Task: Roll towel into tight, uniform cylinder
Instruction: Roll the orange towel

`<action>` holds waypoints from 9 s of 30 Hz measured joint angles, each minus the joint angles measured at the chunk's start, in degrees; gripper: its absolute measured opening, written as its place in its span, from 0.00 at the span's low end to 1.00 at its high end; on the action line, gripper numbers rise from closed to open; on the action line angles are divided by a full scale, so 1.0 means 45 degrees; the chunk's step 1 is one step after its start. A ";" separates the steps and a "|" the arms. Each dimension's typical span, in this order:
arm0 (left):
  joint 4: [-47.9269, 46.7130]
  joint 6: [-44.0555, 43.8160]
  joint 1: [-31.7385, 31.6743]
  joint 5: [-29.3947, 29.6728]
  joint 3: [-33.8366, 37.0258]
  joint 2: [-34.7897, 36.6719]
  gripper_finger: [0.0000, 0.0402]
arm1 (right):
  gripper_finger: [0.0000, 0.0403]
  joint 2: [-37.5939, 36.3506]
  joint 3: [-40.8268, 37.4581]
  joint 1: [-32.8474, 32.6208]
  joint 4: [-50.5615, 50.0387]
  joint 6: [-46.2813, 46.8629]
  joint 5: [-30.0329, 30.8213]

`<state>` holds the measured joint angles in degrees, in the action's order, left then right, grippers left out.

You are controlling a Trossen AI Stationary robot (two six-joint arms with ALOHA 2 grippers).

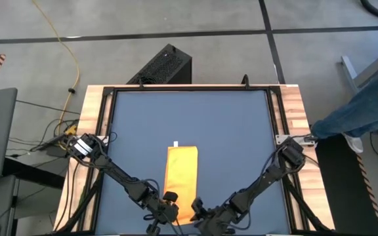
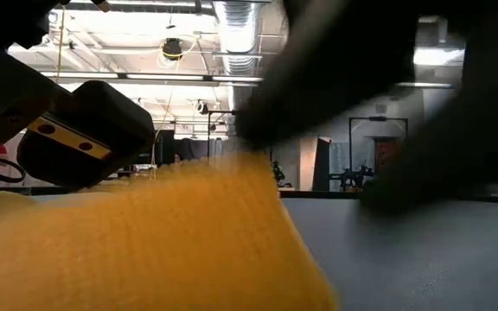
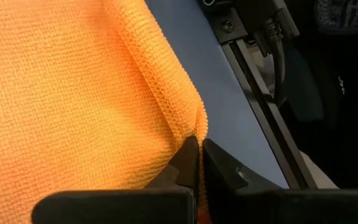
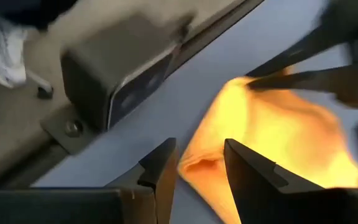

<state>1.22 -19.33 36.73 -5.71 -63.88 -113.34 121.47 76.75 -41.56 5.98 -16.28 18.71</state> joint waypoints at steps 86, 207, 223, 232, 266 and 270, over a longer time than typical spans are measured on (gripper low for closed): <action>-0.1289 0.2091 -0.3052 0.2697 0.0000 0.0534 0.00 | 0.23 -0.2906 -0.4396 1.0589 -0.2336 0.6000 0.1573; -0.0776 0.6146 -0.3147 0.2100 -0.0008 0.0398 0.23 | 0.04 -0.4425 -0.6616 0.2599 -0.0180 1.7530 -0.1187; -0.1270 0.5614 -0.3191 0.2764 -0.0019 0.0185 0.02 | 0.32 -0.4996 -0.6655 0.2691 -0.0509 1.6977 -0.1830; -0.1290 0.5623 -0.3223 0.2698 -0.0019 0.0180 0.00 | 0.37 -0.6663 -0.6650 0.2499 -0.1951 1.5802 -0.1772; -0.1255 0.5178 -0.3385 0.2382 -0.0005 0.0165 0.00 | 0.34 -0.4212 -0.5768 0.1856 -0.0552 -0.2165 -0.0660; -0.1288 0.5200 -0.3394 0.2282 -0.0005 0.0165 0.00 | 0.34 -0.4250 -0.5698 0.1841 -0.0736 -0.2175 -0.0395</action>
<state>-4.58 4.07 21.46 4.56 -63.90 -112.60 102.35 51.11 -33.28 2.67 -26.06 16.94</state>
